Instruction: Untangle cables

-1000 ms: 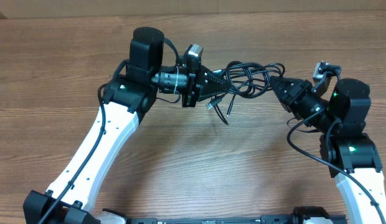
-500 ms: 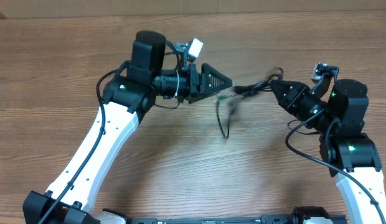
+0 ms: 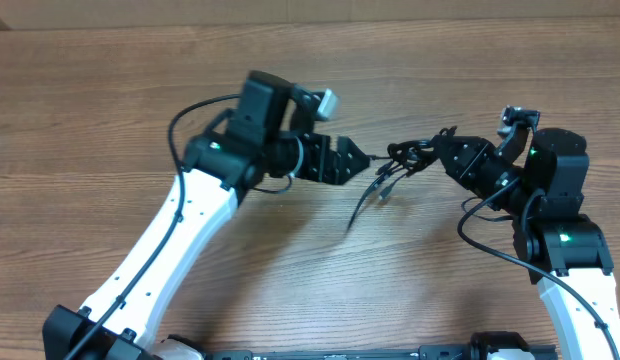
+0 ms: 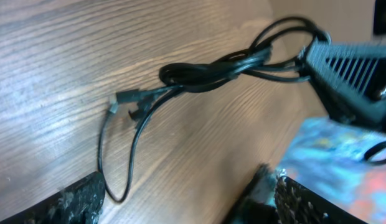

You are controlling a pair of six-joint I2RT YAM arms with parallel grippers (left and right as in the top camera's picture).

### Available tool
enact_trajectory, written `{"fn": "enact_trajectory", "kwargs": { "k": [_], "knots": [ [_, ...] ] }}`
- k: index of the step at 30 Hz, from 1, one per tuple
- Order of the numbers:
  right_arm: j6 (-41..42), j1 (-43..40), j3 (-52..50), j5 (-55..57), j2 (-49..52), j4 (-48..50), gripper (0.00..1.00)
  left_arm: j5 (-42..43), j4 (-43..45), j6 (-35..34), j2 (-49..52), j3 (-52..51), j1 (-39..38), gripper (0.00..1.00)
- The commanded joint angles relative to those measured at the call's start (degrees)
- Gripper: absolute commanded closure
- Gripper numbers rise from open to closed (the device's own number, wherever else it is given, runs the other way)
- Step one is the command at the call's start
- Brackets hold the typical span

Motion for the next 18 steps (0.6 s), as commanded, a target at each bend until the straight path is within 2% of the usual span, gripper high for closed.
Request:
{"fn": "enact_trajectory", "kwargs": {
  "k": [1,7,10,11,16,18],
  "knots": [
    [-2.01,-0.07,0.24,-3.23,-0.33,-0.94,0.96,-6.88,0.24,11.30,-0.72,1.01,-3.52,0.14],
    [-4.85,-0.07,0.24,-5.95,-0.33,-4.83,0.96,-13.94,0.50,25.18,-0.72,1.01,-8.48,0.18],
    [-7.15,-0.07,0.24,-9.64,-0.33,-4.85,0.96,-16.11,0.17,30.12,-0.72,1.01,-9.16,0.35],
    [-8.85,-0.07,0.24,-12.11,-0.33,-4.85,0.96,-15.93,0.00,30.75,-0.72,1.01,-9.16,0.36],
    [-13.73,-0.07,0.24,-20.65,-0.33,-4.83,0.96,-15.23,-0.46,31.10,-0.72,1.01,-9.16,0.29],
    [-13.94,-0.07,0.24,-22.23,-0.33,-4.79,0.96,-12.13,-1.70,34.99,-0.72,1.01,-9.16,0.29]
  ]
}}
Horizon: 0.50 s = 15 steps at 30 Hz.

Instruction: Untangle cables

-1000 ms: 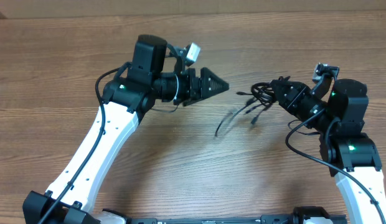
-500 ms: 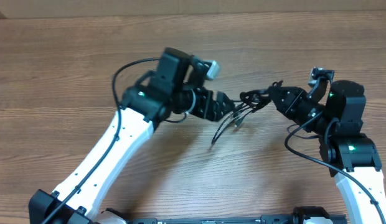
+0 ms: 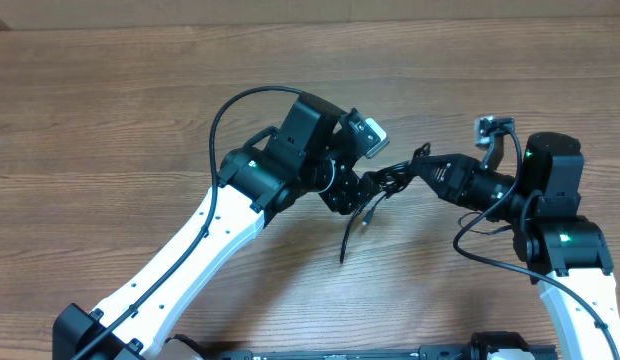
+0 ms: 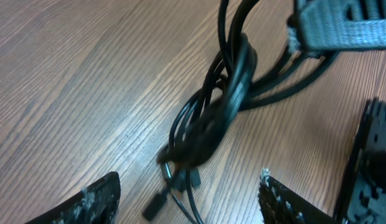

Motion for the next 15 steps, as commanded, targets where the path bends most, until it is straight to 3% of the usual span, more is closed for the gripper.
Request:
{"fn": "enact_trajectory", "kwargs": {
  "k": [1,2,3,10,15],
  "knots": [
    [-3.89,-0.07,0.24,-8.02,-0.33,0.63,0.96,3.96,-2.21,8.98,-0.72,1.01,-0.09,0.24],
    [-3.89,-0.07,0.24,-8.39,-0.33,0.74,0.96,5.35,-3.48,11.78,-0.72,1.01,-0.02,0.04],
    [-3.87,-0.07,0.24,-8.66,-0.33,0.81,0.96,6.29,-4.59,14.03,-0.72,1.01,0.02,0.00],
    [-3.85,-0.07,0.24,-12.66,-0.33,2.27,0.96,10.27,-7.08,20.15,-0.72,1.01,0.09,0.01],
    [-3.85,-0.07,0.24,-12.66,-0.33,2.23,0.96,10.19,-6.93,20.37,-0.72,1.01,0.11,0.20]
  ]
}}
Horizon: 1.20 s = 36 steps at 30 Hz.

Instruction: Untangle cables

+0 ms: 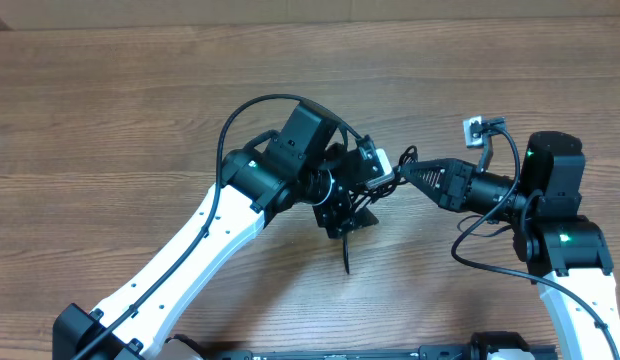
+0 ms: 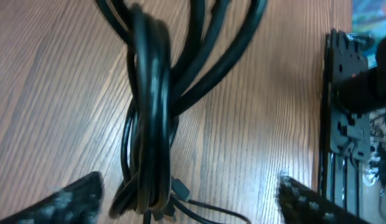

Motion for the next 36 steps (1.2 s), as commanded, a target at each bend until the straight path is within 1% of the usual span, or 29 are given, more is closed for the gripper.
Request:
{"fn": "enact_trajectory", "kwargs": {
  "k": [1,3,5,6,7,8,12,13,17,19,24,30,33,36],
  "knots": [
    [-0.63,-0.07,0.24,-2.34,-0.33,0.66,0.96,1.97,0.04,2.56,-0.72,1.01,0.11,0.25],
    [-0.63,-0.07,0.26,-2.78,-0.33,0.68,0.96,1.97,0.02,2.54,-0.72,1.01,0.11,0.31],
    [-0.63,-0.07,0.24,-2.91,-0.33,0.68,0.96,1.99,0.02,2.54,-0.72,1.01,0.11,0.42],
    [-0.63,-0.07,0.24,-2.91,-0.33,0.68,0.96,1.99,0.04,2.54,-0.72,1.01,0.11,0.48],
    [-0.63,-0.07,0.24,-2.89,-0.33,0.68,0.96,1.99,0.04,2.73,-0.72,1.01,0.11,0.58],
    [-0.63,-0.07,0.24,-2.86,-0.31,0.68,0.96,1.99,0.04,2.93,-0.72,1.01,0.11,0.62],
    [-0.63,-0.07,0.24,-2.89,-0.31,0.63,0.96,1.99,0.04,2.95,-0.72,1.01,0.11,0.86],
    [-0.61,-0.07,0.24,-2.89,-0.33,0.63,0.96,1.97,0.02,2.95,-0.72,1.01,0.11,0.96],
    [-0.61,-0.07,0.24,-2.89,-0.31,0.63,0.96,0.42,0.02,2.89,-0.72,1.01,0.11,0.96],
    [-0.61,-0.07,0.24,-2.91,-0.33,0.63,0.96,-1.95,0.20,1.18,-0.72,1.01,0.15,0.96],
    [-0.39,-0.07,0.24,-3.21,-0.31,0.37,0.96,-8.37,0.52,-4.33,-0.72,1.01,0.17,0.96],
    [-0.13,-0.13,0.26,-5.05,-0.33,0.50,0.96,-19.58,1.20,-14.80,-0.72,1.01,0.59,0.96],
    [1.68,-0.13,0.26,-6.03,-0.33,0.74,0.96,-19.96,1.09,-16.17,-0.72,1.01,1.66,0.96],
    [1.81,-0.13,0.26,-7.02,-0.33,1.20,0.96,-19.93,0.87,-16.68,-0.72,1.01,2.60,0.96]
  ]
}}
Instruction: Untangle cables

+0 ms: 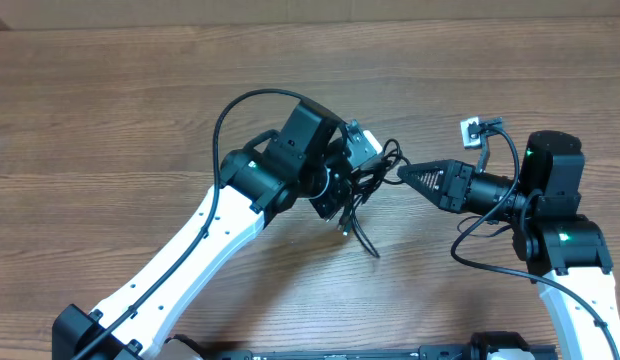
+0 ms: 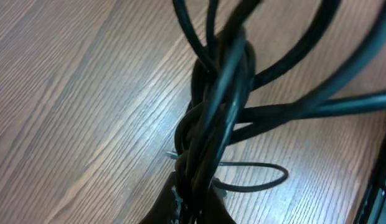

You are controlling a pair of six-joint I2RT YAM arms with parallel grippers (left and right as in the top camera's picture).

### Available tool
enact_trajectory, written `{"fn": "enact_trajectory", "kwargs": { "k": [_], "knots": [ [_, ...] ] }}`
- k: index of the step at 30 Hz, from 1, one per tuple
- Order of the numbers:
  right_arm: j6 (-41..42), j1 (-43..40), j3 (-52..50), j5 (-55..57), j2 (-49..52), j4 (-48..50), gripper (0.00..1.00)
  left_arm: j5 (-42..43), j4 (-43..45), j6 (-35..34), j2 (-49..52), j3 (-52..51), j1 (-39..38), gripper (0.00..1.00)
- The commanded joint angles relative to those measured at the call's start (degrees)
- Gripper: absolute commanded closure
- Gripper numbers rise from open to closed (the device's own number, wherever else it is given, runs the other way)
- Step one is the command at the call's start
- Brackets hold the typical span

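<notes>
A tangled bundle of black cables (image 1: pixel 378 168) hangs between my two grippers just above the wooden table (image 1: pixel 110 120). In the left wrist view the cable bundle (image 2: pixel 218 106) runs down the middle, and my left gripper (image 2: pixel 194 202) is shut on its lower end. From above, the left gripper (image 1: pixel 352 190) sits at the bundle's left side. My right gripper (image 1: pixel 401 172) points left with its fingers together on the bundle's right end. Loops (image 1: pixel 390 150) stick out above, and a loose tail (image 1: pixel 368 240) trails down onto the table.
A thin loop of cable (image 2: pixel 255 175) lies on the wood beneath the bundle. The left arm's own black cable (image 1: pixel 235 105) arches over its wrist. The right arm's base (image 1: pixel 560 240) stands at the right.
My left gripper was open with a finger on each side of the bundle; it is now shut on it. The loose tail has swung to the right. The right gripper stays put.
First the bundle hung from my right gripper, with the open left gripper some way to its left. The left gripper then stood close beside the bundle, later straddled it with open fingers, and now grips it.
</notes>
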Motion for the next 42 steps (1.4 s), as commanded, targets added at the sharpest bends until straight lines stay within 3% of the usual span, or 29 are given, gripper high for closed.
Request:
{"fn": "enact_trajectory", "kwargs": {
  "k": [1,7,8,9,11,13,16,30,42],
  "knots": [
    [1.29,-0.15,0.26,-4.13,-0.55,1.33,0.96,-6.10,-0.39,-4.48,-0.66,0.96,2.67,0.96],
    [1.70,-0.15,0.26,-4.52,-0.55,1.33,0.96,-6.10,-0.39,-4.50,-0.63,0.96,2.82,0.96],
    [1.68,-0.13,0.24,-4.50,-0.52,1.33,0.91,-6.03,-0.39,-4.57,-0.63,0.96,2.82,0.96],
    [1.64,-0.13,0.24,-4.44,-0.52,1.33,0.81,-5.44,-0.33,-4.70,-0.63,0.96,2.82,0.96],
    [1.11,-0.13,0.26,-3.45,-0.52,1.33,0.49,-3.06,0.02,-4.61,-0.63,0.96,2.82,0.96],
    [-0.74,-0.13,0.24,-2.54,-0.52,0.92,0.27,-0.92,0.52,-4.63,-0.63,0.96,2.82,0.96],
    [-1.62,-0.13,0.24,-0.74,-0.52,-0.61,0.13,2.40,1.31,-4.63,-0.63,0.96,2.80,0.96],
    [-7.61,-0.13,0.24,1.51,-0.48,-2.82,0.24,22.84,6.80,-1.86,-0.63,0.96,2.71,0.96],
    [-10.60,-0.13,0.24,-1.05,-0.48,-1.99,0.24,25.77,6.36,-1.81,-0.63,0.96,1.57,0.96]
  ]
}}
